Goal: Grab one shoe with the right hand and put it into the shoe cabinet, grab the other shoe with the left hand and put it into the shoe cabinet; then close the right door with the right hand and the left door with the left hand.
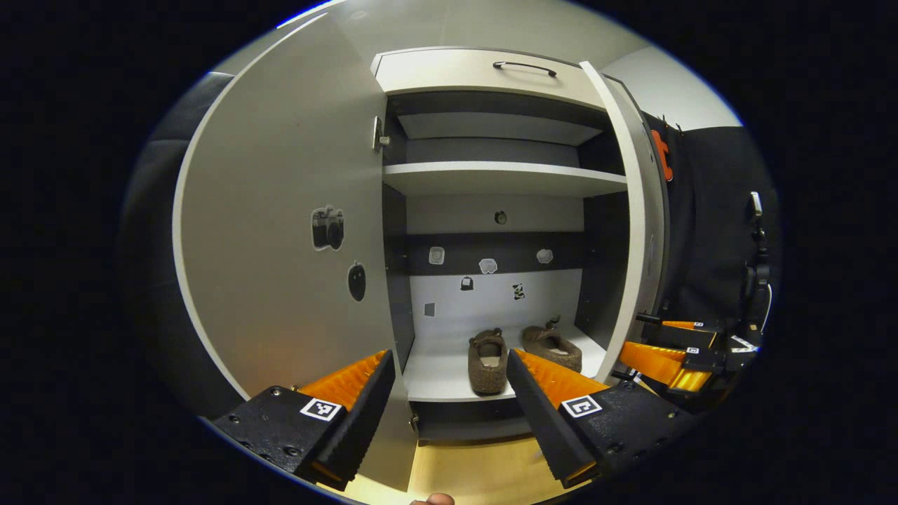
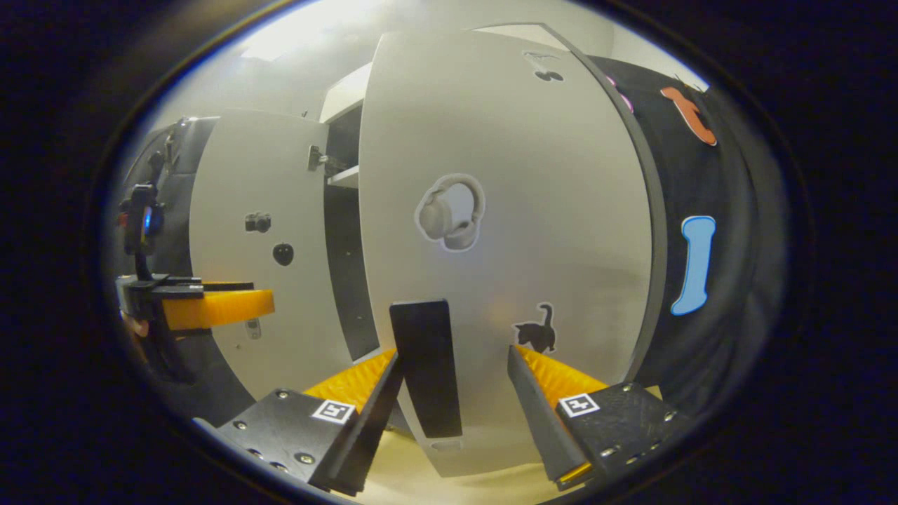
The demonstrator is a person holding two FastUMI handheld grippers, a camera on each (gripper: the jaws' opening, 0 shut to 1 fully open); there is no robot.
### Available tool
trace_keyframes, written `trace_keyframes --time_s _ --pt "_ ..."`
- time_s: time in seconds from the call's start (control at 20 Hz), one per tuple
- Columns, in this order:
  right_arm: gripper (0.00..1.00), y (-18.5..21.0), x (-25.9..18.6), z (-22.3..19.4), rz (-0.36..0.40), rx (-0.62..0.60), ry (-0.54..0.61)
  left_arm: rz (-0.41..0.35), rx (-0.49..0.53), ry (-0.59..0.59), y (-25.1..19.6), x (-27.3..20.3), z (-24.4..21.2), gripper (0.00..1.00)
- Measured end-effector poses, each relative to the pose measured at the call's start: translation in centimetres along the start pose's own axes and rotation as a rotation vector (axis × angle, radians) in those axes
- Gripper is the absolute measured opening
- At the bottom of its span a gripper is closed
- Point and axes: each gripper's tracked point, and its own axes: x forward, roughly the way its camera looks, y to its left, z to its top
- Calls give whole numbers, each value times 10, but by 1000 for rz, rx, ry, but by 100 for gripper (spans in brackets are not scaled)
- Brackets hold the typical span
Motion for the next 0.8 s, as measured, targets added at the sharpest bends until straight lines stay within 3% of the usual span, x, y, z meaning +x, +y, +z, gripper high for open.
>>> trace_keyframes --time_s 0.25,0.45,0.5,0.65,0.7,0.8 --pt "91 -2 23 7 -23 27 -4 6 -25 -21 -1 -26 6 100" --pt "91 -2 34 7 -77 -26 -14 12 -48 -20 3 -48 4 98" --pt "86 -2 35 6 -90 -38 -17 14 -46 -18 5 -54 4 98" --pt "88 -2 39 5 -122 -57 -21 26 -57 -34 13 -71 11 100" --pt "93 -1 38 3 -133 -61 -21 35 -65 -40 17 -79 12 98" --pt "90 -1 39 1 -152 -69 -24 66 -73 -53 32 -90 15 98"
